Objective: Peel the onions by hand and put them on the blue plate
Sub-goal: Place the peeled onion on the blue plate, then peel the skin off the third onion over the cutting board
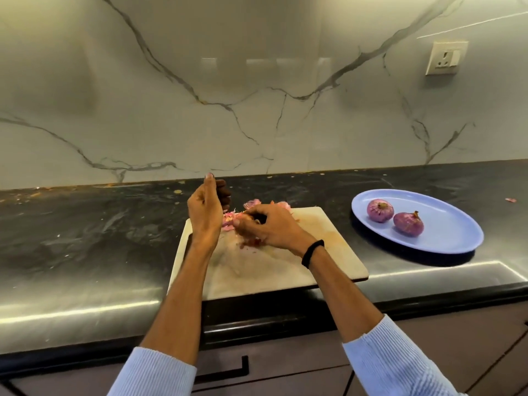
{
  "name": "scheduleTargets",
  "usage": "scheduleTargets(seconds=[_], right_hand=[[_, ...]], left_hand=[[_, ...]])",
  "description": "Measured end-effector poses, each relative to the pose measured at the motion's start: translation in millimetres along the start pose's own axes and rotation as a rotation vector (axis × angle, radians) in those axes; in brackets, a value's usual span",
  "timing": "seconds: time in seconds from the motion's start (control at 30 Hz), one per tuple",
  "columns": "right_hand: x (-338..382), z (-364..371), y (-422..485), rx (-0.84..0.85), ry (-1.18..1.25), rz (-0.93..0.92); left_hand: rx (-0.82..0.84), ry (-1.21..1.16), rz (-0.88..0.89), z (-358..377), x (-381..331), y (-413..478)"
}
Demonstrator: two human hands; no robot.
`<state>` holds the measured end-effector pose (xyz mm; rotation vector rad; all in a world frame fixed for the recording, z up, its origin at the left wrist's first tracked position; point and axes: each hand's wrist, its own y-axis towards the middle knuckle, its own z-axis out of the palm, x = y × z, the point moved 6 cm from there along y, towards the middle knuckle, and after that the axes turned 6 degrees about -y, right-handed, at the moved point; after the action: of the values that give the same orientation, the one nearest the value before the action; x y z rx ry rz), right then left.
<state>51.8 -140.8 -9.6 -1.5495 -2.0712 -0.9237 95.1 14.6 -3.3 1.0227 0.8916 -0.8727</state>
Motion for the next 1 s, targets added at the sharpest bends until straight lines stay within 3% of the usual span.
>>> scheduleTargets(seconds=[0.13, 0.2, 0.3, 0.43, 0.6, 0.8, 1.0], right_hand=[[-3.4, -20.4, 17.7, -0.198, 0.357, 0.083], [0.8, -26.8, 26.5, -0.213, 0.515, 0.122], [6.0, -26.3, 33.6, -0.189, 0.677, 0.164], [-0.5, -18.6, 42.0, -0.161, 0.834, 0.160], [1.4, -17.1, 44.8, -0.180, 0.958, 0.078], [-5.8, -21.7, 40.9, -0.360, 0.916, 0.087], [-15.5, -24.9, 46.4, -0.549, 0.627, 0.095]], left_hand=[[0.122, 0.210, 0.291, 15.5, -17.9, -12.9], [0.192, 0.319, 0.429, 27.6, -19.9, -16.5], [0.264, 0.399, 0.492, 39.2, -16.7, -12.6], [0.262, 0.416, 0.473, 43.5, -6.7, 3.1], [0.191, 0.205, 0.290, 47.3, -1.5, 9.7], [0.214, 0.068, 0.149, 51.3, -3.7, 1.9], [0.260, -0.024, 0.067, 62.3, -6.4, -1.8]])
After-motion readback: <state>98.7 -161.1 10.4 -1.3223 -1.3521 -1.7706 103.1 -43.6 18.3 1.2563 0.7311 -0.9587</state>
